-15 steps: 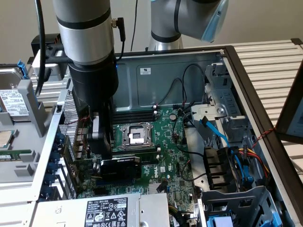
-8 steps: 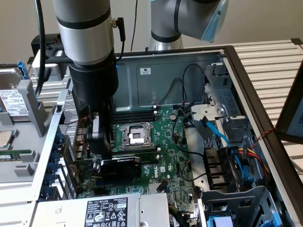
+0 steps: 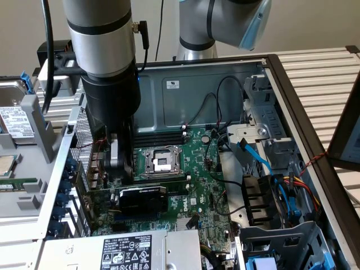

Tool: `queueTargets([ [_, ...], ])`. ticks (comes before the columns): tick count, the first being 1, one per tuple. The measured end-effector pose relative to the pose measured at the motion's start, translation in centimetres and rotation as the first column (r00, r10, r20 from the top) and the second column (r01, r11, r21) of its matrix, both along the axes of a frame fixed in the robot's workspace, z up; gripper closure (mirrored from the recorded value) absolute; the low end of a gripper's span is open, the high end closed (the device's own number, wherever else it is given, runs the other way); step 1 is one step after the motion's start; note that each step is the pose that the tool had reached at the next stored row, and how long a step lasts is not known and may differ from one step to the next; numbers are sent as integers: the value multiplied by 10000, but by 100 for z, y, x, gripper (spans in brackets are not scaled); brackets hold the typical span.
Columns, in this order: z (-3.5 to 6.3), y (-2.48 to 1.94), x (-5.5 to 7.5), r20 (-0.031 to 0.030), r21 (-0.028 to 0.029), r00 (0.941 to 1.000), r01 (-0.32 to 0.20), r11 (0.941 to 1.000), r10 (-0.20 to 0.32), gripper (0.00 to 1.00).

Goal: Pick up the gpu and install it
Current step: 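Press down on the gpu until it lock into place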

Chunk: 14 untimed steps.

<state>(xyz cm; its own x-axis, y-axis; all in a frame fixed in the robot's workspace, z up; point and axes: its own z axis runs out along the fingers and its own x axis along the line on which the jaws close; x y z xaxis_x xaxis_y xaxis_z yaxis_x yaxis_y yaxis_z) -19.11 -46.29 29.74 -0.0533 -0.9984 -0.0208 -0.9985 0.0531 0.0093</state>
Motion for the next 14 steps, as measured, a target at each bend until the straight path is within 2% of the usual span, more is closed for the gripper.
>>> queueTargets([
  [1, 0, 0, 0, 0, 0, 10000, 0, 10000, 0, 68],
  [3, 0, 0, 0, 0, 0, 10000, -1, 10000, 1, 80],
  [4, 0, 0, 0, 0, 0, 10000, -1, 10000, 1, 80],
  [6, 0, 0, 0, 0, 0, 10000, -1, 10000, 1, 89],
  [8, 1, 0, -4, 0, -2, 10000, 1, 10000, -1, 89],
  [11, -3, 1, -54, 44, -3, 10000, 0, 10000, 0, 89],
  [14, -17, 6, -82, 61, -4, 10000, 0, 10000, 0, 89],
])
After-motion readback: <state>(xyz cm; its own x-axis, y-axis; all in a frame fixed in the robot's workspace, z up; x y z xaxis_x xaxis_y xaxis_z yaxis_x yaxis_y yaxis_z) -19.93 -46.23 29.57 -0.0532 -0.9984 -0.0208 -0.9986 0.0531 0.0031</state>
